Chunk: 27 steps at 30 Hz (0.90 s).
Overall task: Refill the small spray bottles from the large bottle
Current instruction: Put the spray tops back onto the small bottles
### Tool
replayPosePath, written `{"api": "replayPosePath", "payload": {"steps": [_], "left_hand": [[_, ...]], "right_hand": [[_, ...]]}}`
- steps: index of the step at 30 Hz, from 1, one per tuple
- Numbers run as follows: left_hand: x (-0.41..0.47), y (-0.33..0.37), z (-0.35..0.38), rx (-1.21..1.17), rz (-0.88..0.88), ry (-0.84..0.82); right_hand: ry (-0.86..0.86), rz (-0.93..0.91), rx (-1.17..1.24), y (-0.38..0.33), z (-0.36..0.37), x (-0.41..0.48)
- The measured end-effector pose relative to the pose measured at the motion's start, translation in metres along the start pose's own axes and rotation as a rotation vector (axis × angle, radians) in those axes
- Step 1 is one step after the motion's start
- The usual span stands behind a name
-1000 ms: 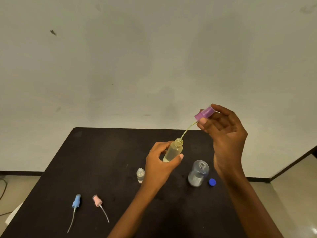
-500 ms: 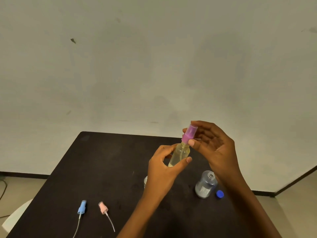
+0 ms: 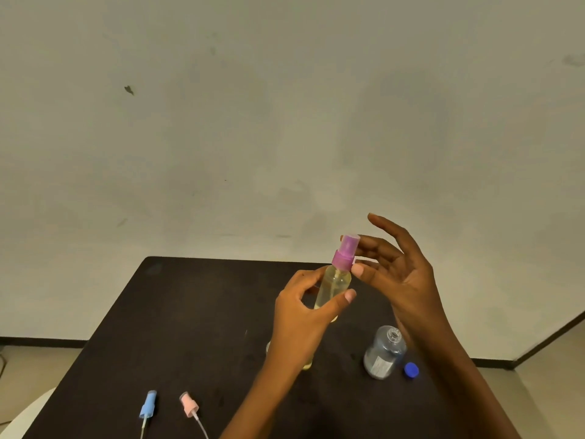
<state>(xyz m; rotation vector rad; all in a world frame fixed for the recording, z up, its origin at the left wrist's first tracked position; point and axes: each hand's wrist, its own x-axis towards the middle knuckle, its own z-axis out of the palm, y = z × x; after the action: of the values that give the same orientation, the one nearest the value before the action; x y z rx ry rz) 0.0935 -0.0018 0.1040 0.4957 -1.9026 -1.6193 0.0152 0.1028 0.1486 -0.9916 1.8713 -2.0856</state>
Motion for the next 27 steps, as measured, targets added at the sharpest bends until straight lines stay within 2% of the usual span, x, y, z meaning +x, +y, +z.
{"api": "replayPosePath", "payload": {"steps": [5,18,23,27], "left_hand": [[0.001,-0.0006,0.0024,-0.006,0.033,-0.014],[-0.0027,0.002,0.007,0.012,0.018,-0.042],[-0.0031,-0.0004,0.0069,-0.009,0.015,-0.029],[-0.0037,-0.0002,0.0067,-0.016,0.0,-0.026]], "right_hand": [[-0.072,0.068,0.025,0.0,-0.0013,0.0053],[-0.02,0.032,-0.141,0.0049,-0.0016,0.0012],[-0.054,0.063,0.039,0.0029,-0.0038,-0.0007],[-0.022,0.053,0.05,0.0028,-0.0051,-0.0001]]}}
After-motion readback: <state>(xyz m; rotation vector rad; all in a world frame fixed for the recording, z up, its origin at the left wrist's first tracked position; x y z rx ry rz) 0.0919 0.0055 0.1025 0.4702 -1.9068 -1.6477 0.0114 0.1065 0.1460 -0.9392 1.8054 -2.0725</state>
